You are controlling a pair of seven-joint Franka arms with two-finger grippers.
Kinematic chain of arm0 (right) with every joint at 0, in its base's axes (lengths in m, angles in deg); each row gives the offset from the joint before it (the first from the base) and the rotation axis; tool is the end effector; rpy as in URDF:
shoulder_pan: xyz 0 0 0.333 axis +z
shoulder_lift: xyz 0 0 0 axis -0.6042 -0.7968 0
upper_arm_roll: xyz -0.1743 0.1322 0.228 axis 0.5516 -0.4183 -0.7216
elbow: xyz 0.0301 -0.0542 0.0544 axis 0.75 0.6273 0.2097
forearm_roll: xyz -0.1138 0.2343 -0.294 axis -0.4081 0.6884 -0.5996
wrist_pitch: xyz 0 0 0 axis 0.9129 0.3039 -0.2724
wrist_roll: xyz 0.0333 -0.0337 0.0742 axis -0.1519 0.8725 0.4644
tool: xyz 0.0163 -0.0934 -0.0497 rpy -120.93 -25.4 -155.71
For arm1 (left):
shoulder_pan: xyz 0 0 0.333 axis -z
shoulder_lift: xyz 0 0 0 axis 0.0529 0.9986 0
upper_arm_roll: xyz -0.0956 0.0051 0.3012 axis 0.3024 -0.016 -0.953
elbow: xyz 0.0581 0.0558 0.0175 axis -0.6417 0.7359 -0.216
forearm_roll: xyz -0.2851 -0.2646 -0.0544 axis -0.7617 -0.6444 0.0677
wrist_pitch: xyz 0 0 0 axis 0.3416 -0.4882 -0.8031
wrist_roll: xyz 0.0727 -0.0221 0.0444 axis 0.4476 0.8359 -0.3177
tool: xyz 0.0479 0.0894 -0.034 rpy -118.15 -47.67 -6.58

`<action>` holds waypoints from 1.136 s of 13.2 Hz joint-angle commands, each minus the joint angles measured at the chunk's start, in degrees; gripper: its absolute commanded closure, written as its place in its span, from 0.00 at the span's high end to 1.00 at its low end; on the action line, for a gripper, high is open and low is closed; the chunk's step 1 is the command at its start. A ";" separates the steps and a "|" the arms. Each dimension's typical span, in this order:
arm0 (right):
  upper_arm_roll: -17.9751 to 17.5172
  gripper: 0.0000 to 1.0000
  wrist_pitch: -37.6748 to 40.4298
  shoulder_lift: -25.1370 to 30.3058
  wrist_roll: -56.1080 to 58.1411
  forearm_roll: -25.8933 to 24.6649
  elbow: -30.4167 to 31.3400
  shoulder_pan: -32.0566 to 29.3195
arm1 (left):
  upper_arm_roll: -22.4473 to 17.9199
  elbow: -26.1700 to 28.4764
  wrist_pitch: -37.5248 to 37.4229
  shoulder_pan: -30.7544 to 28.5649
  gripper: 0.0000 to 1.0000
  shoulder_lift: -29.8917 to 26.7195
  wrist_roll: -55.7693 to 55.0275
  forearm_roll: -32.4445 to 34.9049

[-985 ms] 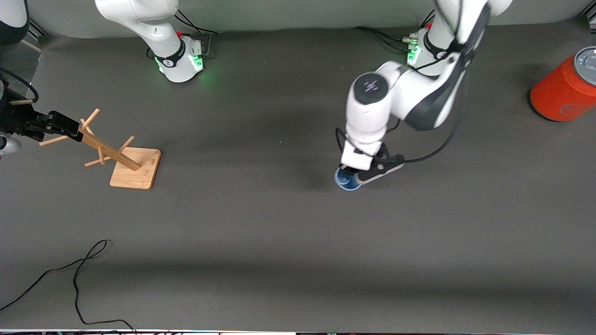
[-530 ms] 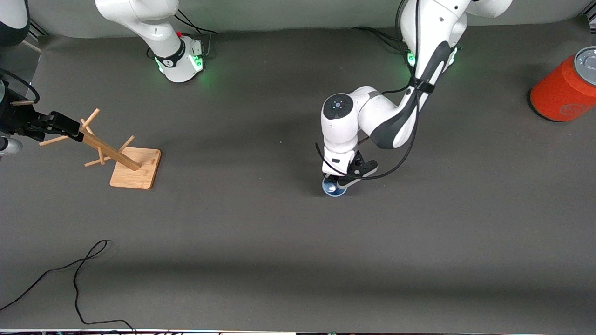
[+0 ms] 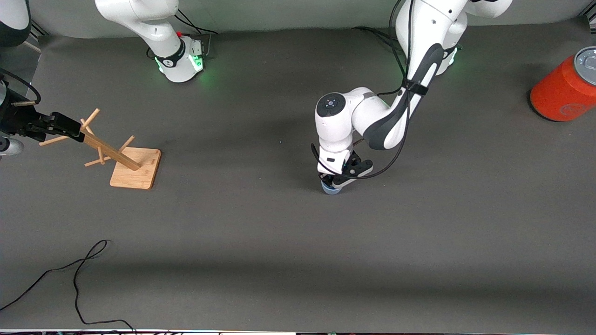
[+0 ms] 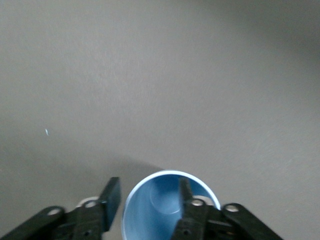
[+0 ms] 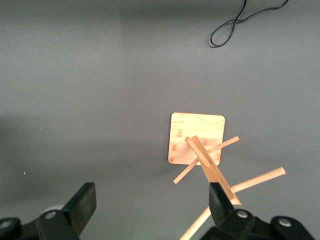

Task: Rotate and upright cup with both arms

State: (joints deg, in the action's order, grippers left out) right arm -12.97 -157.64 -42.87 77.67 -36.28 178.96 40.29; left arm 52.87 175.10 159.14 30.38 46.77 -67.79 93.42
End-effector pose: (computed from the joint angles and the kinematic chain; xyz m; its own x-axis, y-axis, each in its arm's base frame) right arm 0.5479 -0.0174 0.6044 0.9979 -0.0490 -0.0414 -0.0482 -0.9986 0.0202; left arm 0.5134 -0.4226 0.2813 0.8386 0.4596 0.2925 0.4817 -0.8763 -0.0043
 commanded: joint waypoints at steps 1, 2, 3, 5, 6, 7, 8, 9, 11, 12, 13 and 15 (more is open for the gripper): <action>0.17 1.00 -0.20 -0.33 -0.13 1.02 -0.67 -0.13 | -0.34 -4.84 -11.40 0.17 1.00 -5.13 9.34 -4.95; 0.26 1.00 -0.20 -0.24 -0.12 1.02 -0.58 -0.21 | -0.68 -7.91 -15.53 -0.70 1.00 -6.10 14.96 -8.73; 0.35 1.00 -0.29 -0.24 -0.12 1.02 -0.67 -0.21 | -0.77 -10.29 -19.66 -2.80 1.00 -7.42 19.88 -11.03; 0.35 1.00 -0.38 -0.24 0.49 0.84 -0.58 -0.21 | -0.51 -12.25 -24.70 -9.29 1.00 -9.97 32.26 -12.01; 0.35 1.00 -0.47 -0.16 1.53 0.75 -0.49 -0.21 | -0.60 -12.25 -25.84 -13.41 1.00 -11.46 39.03 -13.50; 0.35 1.00 -0.38 -0.15 1.98 0.75 -0.58 -0.21 | -0.69 -12.25 -26.29 -17.98 1.00 -12.87 45.88 -16.30; 0.35 1.00 -0.29 -0.24 1.98 0.84 -0.58 -0.21 | -0.69 -12.25 -26.47 -22.29 1.00 -14.10 52.91 -18.50; 0.35 1.00 -0.21 -0.33 2.07 0.84 -0.67 -0.21 | -0.69 -11.90 -27.17 -25.55 1.00 -15.24 57.42 -19.04; 0.35 1.00 -0.12 -0.33 2.07 0.67 -0.76 -0.21 | -0.68 -11.72 -29.71 -30.75 1.00 -17.35 64.54 -19.83; 0.35 1.00 -0.12 -0.33 2.33 0.66 -0.76 -0.21 | -1.38 -10.94 -30.24 -32.60 1.00 -18.93 69.28 -22.10; 0.35 1.00 0.06 -0.42 2.77 0.58 -0.67 -0.21 | -2.70 -9.97 -31.29 -34.01 1.00 -20.25 72.81 -23.69; 0.35 1.00 0.41 -0.24 2.51 0.66 -0.84 -0.21 | -5.51 -9.00 -34.80 -33.50 1.00 -23.50 77.39 -23.80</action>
State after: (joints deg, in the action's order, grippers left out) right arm -12.73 -157.72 -42.99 78.82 -36.28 178.95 40.26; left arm 49.20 162.88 126.91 -3.69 28.08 4.97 70.83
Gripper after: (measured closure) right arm 0.000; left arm 0.000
